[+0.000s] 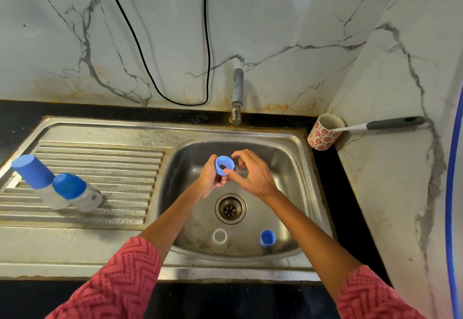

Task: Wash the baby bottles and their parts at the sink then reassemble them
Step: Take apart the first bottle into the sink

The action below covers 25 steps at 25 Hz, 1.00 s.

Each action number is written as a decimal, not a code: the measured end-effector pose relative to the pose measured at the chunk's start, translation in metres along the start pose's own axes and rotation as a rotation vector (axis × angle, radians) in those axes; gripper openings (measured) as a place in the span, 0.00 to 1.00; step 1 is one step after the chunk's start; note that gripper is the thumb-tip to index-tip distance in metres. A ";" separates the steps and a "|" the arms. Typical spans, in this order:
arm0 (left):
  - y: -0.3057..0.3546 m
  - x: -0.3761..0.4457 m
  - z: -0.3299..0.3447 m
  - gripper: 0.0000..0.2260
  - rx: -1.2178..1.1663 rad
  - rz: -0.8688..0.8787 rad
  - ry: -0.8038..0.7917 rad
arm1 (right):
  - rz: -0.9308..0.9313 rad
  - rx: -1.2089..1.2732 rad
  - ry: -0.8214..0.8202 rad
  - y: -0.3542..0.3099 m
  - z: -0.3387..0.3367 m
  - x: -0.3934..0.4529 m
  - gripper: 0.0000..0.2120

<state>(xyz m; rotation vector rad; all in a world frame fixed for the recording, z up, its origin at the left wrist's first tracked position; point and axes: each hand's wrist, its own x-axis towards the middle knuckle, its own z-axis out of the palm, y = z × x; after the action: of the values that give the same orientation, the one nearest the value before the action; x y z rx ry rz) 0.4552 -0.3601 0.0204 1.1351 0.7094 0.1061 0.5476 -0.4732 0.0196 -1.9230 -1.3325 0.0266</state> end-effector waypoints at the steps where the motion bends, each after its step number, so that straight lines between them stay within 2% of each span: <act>1: 0.001 0.001 -0.001 0.26 0.038 0.001 0.010 | 0.027 0.054 0.039 0.002 -0.001 0.001 0.21; 3: 0.006 0.002 0.001 0.26 0.125 -0.004 0.054 | 0.074 0.139 0.071 0.002 -0.002 0.004 0.18; 7: 0.013 0.002 0.010 0.22 0.188 0.033 0.187 | 0.166 0.211 -0.044 -0.005 0.000 0.009 0.15; 11: 0.013 0.004 0.013 0.19 0.110 0.023 0.255 | 0.122 0.091 -0.121 -0.006 -0.001 0.007 0.19; 13: 0.011 0.006 0.014 0.18 0.095 0.037 0.231 | 0.142 0.029 -0.106 -0.007 -0.002 0.006 0.20; 18: -0.004 0.004 0.001 0.12 0.175 0.297 0.083 | 0.318 -0.068 -0.124 -0.004 -0.005 0.010 0.20; 19: -0.008 0.004 -0.002 0.11 0.166 0.309 0.074 | 0.343 -0.049 -0.149 -0.002 -0.005 0.011 0.20; 21: -0.012 0.004 -0.005 0.12 0.135 0.303 0.089 | 0.432 0.144 -0.171 0.001 -0.006 0.013 0.19; 23: -0.015 0.006 -0.008 0.12 0.109 0.324 0.117 | 0.569 0.397 -0.129 0.002 -0.005 0.015 0.18; 25: -0.016 0.007 -0.006 0.12 0.090 0.367 0.132 | 0.631 0.461 -0.044 0.003 -0.002 0.015 0.14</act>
<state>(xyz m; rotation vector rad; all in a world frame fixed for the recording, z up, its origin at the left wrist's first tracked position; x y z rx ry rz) 0.4530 -0.3599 0.0023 1.3448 0.6199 0.4669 0.5580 -0.4624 0.0249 -1.8559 -0.6192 0.6334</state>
